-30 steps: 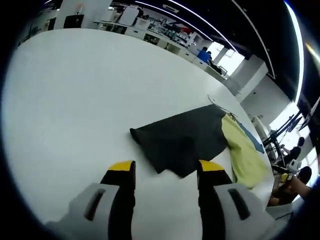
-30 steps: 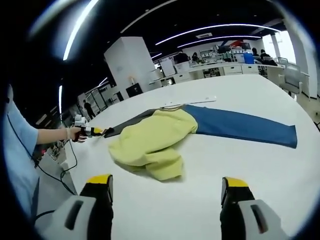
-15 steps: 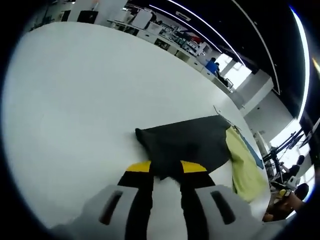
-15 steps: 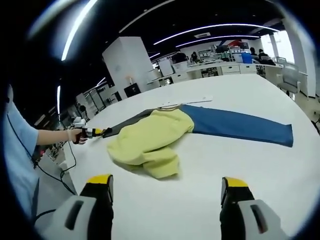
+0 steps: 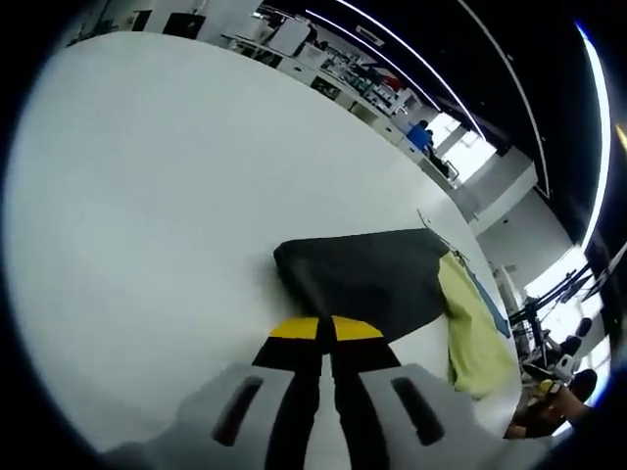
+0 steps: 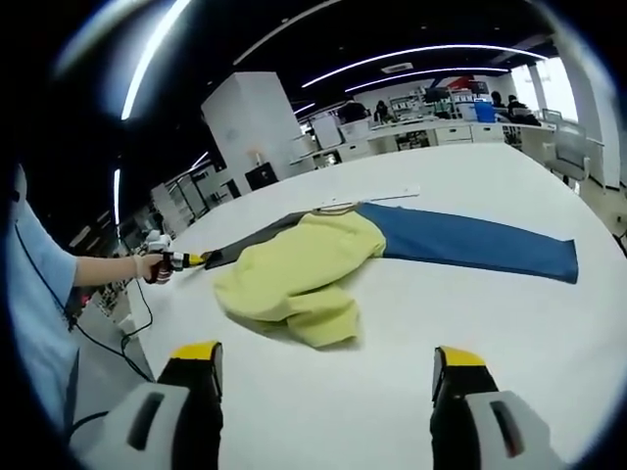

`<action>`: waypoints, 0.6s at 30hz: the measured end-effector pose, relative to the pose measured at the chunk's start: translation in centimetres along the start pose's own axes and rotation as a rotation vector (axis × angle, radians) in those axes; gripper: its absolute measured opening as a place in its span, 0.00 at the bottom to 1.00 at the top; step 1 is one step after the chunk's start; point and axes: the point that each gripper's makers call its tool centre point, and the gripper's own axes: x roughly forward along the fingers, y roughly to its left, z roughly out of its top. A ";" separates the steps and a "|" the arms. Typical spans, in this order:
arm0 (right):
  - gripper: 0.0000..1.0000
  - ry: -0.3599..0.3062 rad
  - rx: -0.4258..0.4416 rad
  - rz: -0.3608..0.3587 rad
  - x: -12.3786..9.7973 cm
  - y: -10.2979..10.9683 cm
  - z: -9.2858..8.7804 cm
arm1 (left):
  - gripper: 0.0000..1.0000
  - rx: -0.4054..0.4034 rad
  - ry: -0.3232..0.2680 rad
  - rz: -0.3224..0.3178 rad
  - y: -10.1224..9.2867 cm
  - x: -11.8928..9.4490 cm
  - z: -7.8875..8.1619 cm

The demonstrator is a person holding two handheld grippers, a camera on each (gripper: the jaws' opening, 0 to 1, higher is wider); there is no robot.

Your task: Fold the garment on the visible template until the final outline fits inside the template.

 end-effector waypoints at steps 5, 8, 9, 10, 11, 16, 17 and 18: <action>0.88 0.008 -0.003 0.002 0.2 0.2 -0.2 | 0.00 0.034 0.022 0.029 1.2 -1.4 -0.1; 0.88 0.011 0.000 0.004 0.3 0.2 -0.4 | 0.00 0.050 0.048 0.067 2.5 -2.0 -0.1; 0.88 0.012 0.001 0.005 0.3 0.3 -0.5 | 0.00 0.061 0.064 0.091 3.1 -2.2 0.0; 0.88 0.014 0.001 0.004 0.3 0.3 -0.6 | 0.00 0.079 0.074 0.108 3.5 -2.3 0.1; 0.88 0.017 0.003 0.004 0.3 0.3 -0.7 | 0.00 0.089 0.087 0.135 4.1 -2.5 0.2; 0.88 0.020 0.010 0.002 0.4 0.2 -1.1 | 0.00 0.216 0.164 0.214 5.7 -2.8 0.8; 0.88 0.021 0.013 0.002 0.4 0.2 -1.1 | 0.00 0.258 0.178 0.236 6.0 -2.8 1.1; 0.87 0.021 0.015 0.002 0.4 0.2 -1.2 | 0.00 0.270 0.177 0.253 6.2 -2.7 1.4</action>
